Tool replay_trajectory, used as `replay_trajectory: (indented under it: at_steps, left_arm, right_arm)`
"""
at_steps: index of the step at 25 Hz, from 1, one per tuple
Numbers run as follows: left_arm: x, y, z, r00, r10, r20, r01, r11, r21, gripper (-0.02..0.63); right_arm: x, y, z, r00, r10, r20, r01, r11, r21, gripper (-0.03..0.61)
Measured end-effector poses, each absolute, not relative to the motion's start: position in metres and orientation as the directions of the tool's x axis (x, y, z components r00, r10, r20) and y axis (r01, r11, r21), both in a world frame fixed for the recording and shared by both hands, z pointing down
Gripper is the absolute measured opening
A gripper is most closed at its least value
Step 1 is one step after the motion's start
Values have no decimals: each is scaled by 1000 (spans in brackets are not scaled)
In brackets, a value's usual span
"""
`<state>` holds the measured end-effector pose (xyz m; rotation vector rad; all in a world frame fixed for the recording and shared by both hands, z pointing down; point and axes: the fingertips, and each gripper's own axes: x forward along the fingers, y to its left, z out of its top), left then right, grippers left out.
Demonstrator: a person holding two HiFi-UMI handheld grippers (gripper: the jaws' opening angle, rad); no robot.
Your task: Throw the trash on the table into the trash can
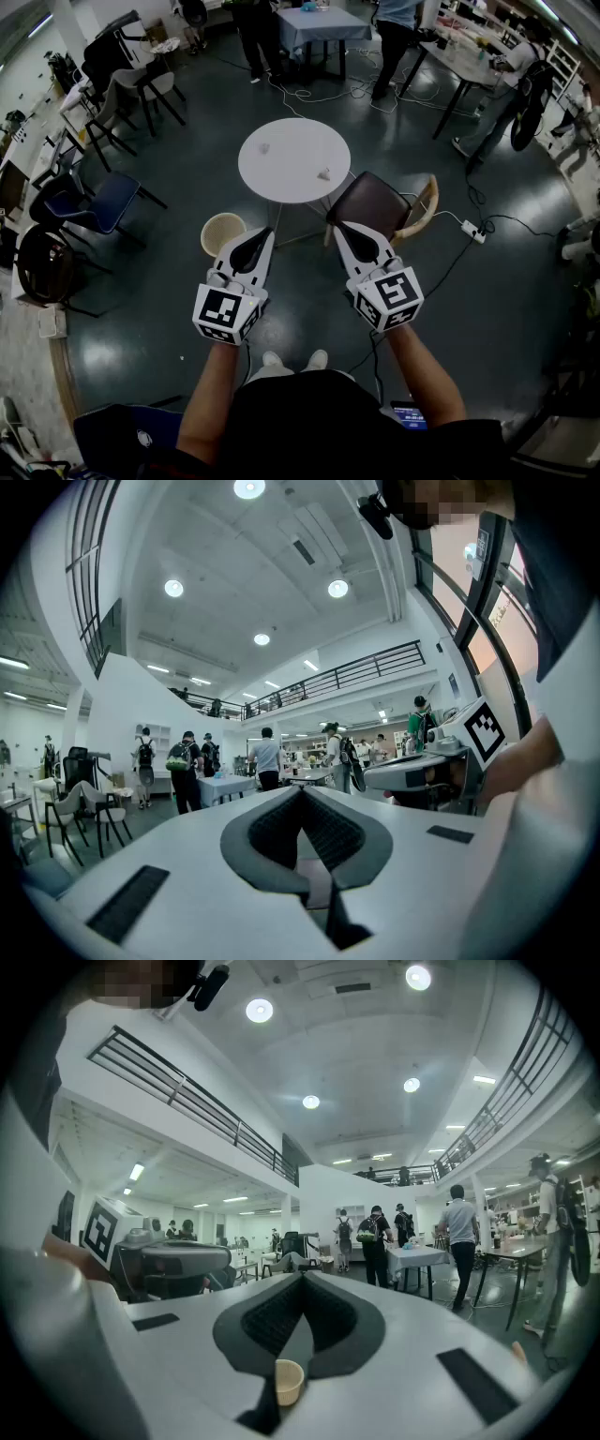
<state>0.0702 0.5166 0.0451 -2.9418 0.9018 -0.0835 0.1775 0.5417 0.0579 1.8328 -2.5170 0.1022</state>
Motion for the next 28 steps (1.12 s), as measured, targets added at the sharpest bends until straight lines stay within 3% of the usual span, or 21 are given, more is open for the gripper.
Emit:
replay_trajectory:
  at_steps: [15,28]
  left_arm:
    - [78,529,58,802,-595,62,-588,-803,-99,15]
    - [81,470,62,807,-588,59,-581,-807,-103,15]
  right_arm:
    - [191,549,74,-327,-943,63,-944,322,-77,18]
    - [190,490,76,-322,-944,76,-946,318,-58,18]
